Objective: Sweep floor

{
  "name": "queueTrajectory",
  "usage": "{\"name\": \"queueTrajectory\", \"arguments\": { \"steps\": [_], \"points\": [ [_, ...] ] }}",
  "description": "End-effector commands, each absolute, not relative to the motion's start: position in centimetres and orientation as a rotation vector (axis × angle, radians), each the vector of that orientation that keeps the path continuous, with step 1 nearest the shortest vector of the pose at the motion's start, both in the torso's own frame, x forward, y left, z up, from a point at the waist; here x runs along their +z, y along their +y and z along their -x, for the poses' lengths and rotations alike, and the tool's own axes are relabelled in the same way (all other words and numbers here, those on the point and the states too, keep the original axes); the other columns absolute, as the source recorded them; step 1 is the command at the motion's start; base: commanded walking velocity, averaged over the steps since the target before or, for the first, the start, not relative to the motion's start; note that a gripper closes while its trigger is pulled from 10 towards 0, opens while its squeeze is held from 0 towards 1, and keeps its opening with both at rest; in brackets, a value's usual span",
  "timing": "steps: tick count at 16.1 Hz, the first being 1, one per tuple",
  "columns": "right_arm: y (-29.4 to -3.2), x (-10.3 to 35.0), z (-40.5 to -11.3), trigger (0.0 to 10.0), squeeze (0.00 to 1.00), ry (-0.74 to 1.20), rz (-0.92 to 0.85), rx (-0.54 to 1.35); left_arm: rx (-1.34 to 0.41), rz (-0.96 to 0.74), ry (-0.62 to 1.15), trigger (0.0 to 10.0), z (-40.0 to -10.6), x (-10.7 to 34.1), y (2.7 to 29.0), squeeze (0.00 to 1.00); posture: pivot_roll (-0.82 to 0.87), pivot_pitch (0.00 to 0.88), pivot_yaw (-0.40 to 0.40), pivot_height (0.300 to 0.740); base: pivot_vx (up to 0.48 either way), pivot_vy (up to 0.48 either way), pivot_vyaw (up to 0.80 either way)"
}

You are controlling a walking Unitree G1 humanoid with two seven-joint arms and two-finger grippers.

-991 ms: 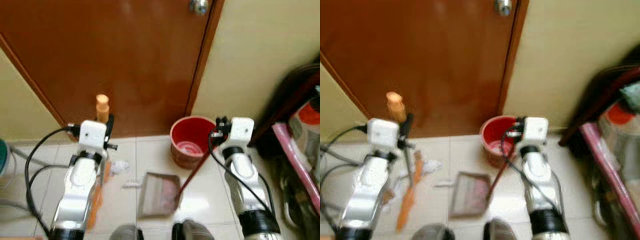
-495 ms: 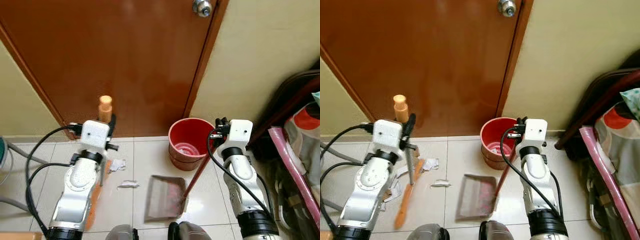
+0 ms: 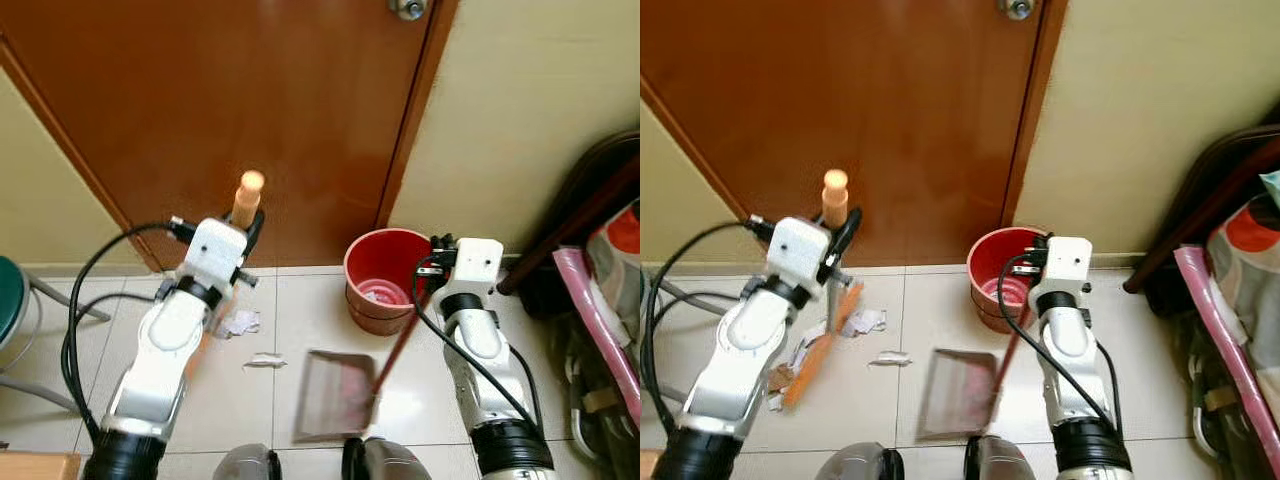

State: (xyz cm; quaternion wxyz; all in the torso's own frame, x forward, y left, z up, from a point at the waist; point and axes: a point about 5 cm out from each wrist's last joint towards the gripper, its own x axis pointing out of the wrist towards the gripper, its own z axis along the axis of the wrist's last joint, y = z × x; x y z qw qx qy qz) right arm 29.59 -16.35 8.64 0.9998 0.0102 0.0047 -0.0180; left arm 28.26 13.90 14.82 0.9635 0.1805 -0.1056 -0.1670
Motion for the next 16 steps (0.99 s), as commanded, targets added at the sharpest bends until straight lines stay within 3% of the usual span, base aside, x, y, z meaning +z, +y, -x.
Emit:
{"name": "queueTrajectory", "arguments": {
  "steps": [1, 5, 9, 16],
  "points": [
    [-16.2, 9.3, -29.8, 10.0, 0.0, -0.023, -0.019, -0.03, -0.316, -0.423, -0.332, 10.0, -28.5, 17.4, 14.1, 0.0, 0.04, 0.113, 0.031, 0.74, 0.0, 0.0, 0.0],
    [-16.4, 9.3, -29.9, 10.0, 0.0, -0.025, -0.029, -0.037, -0.173, -0.447, -0.355, 10.0, -29.3, 18.3, 16.6, 0.0, 0.04, 0.118, 0.026, 0.74, 0.0, 0.0, 0.0],
    [-16.1, 9.3, -29.7, 10.0, 0.0, -0.016, -0.037, -0.001, 0.039, -0.407, -0.248, 10.0, -30.1, 16.6, 21.8, 0.0, 0.02, 0.132, -0.007, 0.74, 0.0, 0.0, 0.0],
    [-16.5, 9.5, -29.4, 10.0, 0.0, -0.009, -0.016, 0.031, 0.059, -0.366, -0.06, 10.0, -32.5, 11.6, 23.3, 0.0, -0.04, 0.131, -0.048, 0.74, 0.0, 0.0, 0.0]
  ]
}}
